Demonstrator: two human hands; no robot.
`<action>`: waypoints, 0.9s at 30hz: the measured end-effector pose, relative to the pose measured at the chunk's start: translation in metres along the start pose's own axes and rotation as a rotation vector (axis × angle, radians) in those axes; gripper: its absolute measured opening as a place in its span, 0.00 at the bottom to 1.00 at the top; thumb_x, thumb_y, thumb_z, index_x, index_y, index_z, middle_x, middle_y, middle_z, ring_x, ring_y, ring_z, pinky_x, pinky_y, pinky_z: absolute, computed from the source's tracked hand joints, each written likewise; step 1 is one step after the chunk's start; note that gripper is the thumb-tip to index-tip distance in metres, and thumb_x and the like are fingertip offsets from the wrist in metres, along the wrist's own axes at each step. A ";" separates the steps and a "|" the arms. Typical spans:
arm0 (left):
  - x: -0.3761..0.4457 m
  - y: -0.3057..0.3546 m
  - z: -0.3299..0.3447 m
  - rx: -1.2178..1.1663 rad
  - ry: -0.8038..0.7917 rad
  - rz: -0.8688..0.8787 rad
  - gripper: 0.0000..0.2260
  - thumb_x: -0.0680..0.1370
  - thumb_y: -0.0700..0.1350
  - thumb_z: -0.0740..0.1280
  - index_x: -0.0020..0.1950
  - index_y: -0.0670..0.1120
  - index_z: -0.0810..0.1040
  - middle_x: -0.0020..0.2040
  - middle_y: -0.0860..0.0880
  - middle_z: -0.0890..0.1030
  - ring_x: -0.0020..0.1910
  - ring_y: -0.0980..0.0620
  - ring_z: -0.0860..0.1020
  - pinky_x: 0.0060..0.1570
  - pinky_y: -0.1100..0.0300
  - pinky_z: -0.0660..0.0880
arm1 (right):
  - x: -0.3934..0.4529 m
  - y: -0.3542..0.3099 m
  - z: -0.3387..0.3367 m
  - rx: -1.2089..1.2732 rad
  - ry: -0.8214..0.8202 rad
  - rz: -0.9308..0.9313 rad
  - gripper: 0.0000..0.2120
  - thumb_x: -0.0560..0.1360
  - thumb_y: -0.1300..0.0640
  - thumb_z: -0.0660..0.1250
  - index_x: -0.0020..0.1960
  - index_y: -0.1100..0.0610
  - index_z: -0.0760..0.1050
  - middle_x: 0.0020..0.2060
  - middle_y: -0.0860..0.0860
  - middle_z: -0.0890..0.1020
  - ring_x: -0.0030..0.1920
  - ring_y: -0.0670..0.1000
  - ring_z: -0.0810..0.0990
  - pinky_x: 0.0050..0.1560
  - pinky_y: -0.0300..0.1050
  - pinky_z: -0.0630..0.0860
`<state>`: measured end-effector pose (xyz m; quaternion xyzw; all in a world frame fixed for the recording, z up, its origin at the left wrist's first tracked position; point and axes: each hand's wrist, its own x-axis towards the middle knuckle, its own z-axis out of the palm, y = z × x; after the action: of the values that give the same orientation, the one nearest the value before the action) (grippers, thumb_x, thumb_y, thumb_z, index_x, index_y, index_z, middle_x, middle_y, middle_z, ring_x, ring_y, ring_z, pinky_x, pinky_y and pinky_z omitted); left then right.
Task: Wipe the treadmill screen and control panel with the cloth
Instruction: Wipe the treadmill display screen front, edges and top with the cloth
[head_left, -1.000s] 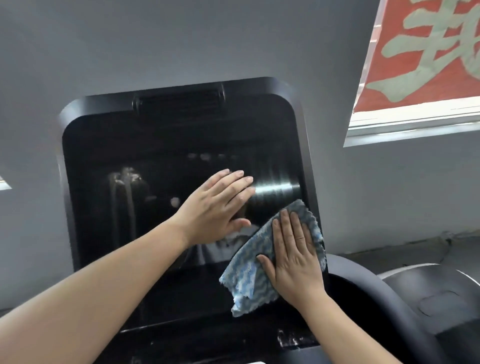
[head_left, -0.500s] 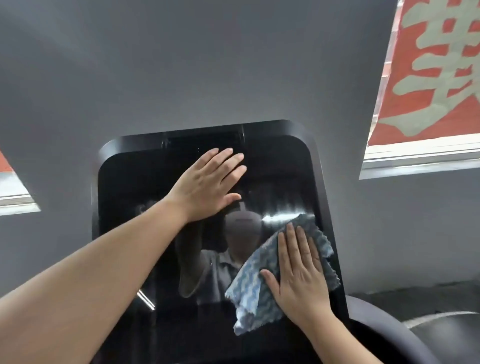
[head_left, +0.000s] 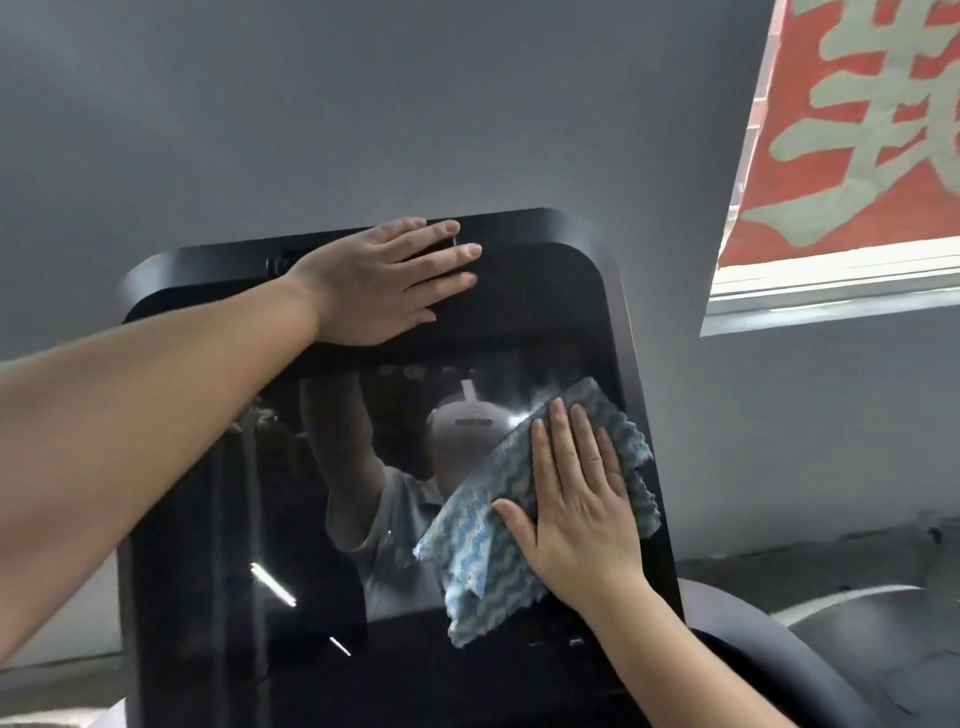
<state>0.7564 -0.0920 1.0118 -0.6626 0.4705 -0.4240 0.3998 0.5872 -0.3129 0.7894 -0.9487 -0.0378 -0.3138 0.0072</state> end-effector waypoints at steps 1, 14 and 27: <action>-0.001 0.001 0.000 -0.018 0.008 -0.023 0.25 0.86 0.53 0.50 0.80 0.43 0.56 0.80 0.40 0.56 0.78 0.37 0.56 0.75 0.42 0.58 | -0.018 -0.005 0.004 0.008 -0.002 -0.006 0.41 0.81 0.33 0.47 0.80 0.64 0.52 0.80 0.61 0.51 0.81 0.59 0.49 0.78 0.59 0.52; -0.003 0.003 -0.004 -0.232 0.068 -0.141 0.30 0.82 0.55 0.57 0.78 0.39 0.59 0.77 0.35 0.62 0.76 0.38 0.63 0.75 0.44 0.61 | 0.009 -0.020 -0.001 -0.012 0.009 -0.033 0.42 0.80 0.32 0.48 0.80 0.63 0.53 0.80 0.61 0.53 0.80 0.60 0.51 0.77 0.59 0.53; -0.002 0.003 0.000 -0.330 0.129 -0.170 0.30 0.82 0.52 0.61 0.76 0.34 0.61 0.74 0.35 0.67 0.74 0.38 0.65 0.75 0.45 0.61 | 0.075 -0.023 -0.020 -0.060 0.028 -0.139 0.41 0.80 0.31 0.47 0.81 0.61 0.50 0.81 0.59 0.50 0.81 0.57 0.45 0.79 0.58 0.50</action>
<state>0.7552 -0.0911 1.0092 -0.7279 0.5008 -0.4148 0.2174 0.6338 -0.2858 0.8495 -0.9391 -0.0939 -0.3279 -0.0426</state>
